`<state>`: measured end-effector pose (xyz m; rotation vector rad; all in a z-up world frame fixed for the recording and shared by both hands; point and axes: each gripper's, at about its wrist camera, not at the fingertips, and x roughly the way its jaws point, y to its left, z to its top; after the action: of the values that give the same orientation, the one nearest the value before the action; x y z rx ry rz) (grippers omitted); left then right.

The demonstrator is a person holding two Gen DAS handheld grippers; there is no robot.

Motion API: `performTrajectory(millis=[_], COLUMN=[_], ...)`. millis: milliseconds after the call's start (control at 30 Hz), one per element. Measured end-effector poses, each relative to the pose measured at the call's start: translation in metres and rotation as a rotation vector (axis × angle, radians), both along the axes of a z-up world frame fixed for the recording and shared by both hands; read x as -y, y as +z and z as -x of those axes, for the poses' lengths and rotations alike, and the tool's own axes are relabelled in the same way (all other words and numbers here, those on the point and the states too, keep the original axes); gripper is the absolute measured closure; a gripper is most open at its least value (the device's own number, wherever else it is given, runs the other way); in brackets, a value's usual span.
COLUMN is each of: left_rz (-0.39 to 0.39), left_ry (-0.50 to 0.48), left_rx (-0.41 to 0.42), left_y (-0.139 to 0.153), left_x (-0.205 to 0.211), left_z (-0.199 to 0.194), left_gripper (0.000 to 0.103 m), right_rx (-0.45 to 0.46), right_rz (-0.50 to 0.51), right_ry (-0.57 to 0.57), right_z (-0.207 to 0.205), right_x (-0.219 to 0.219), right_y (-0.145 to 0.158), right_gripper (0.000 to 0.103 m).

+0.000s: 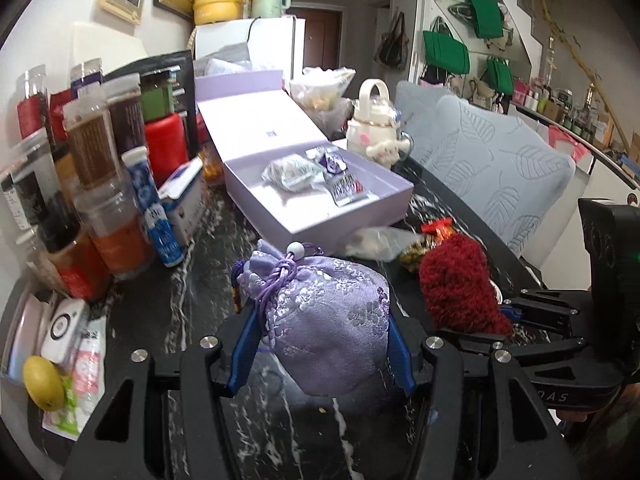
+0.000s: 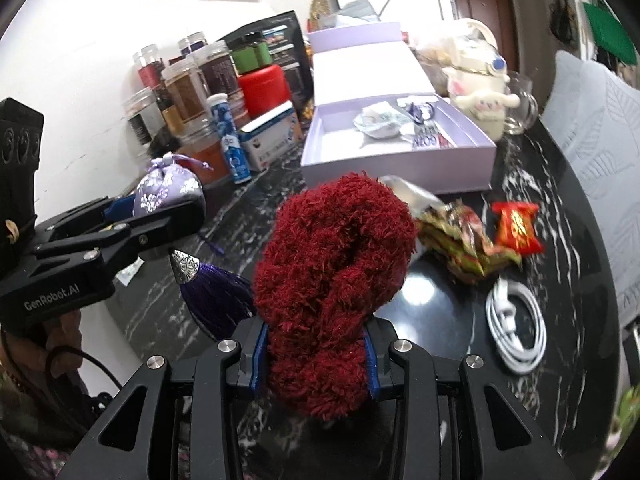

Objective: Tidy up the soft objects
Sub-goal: 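Carry the red plush and lilac sachet in both grippers over the box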

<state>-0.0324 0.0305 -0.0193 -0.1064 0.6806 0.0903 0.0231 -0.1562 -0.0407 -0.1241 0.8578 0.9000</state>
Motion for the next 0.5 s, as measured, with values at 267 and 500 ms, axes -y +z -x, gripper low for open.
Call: performTrajectory(millis=[267,500], left_rz=[-0.033,-0.058], left_ry=[0.004,-0.008], left_rx=[0.065,0.141], left_y=[0.027,0.057], left_x=[-0.012,-0.023], left_z=[-0.012,-0.034], left_gripper=[0.048,0.048], right_rx=[0.063,0.127], right_rz=[-0.016,-0.043], right_ry=[0.029,0.028], right_z=[-0.016,-0.042], right_x=[-0.017,-0.028], right_y=[0.028,0.060], right_gripper=[0.067,0.067])
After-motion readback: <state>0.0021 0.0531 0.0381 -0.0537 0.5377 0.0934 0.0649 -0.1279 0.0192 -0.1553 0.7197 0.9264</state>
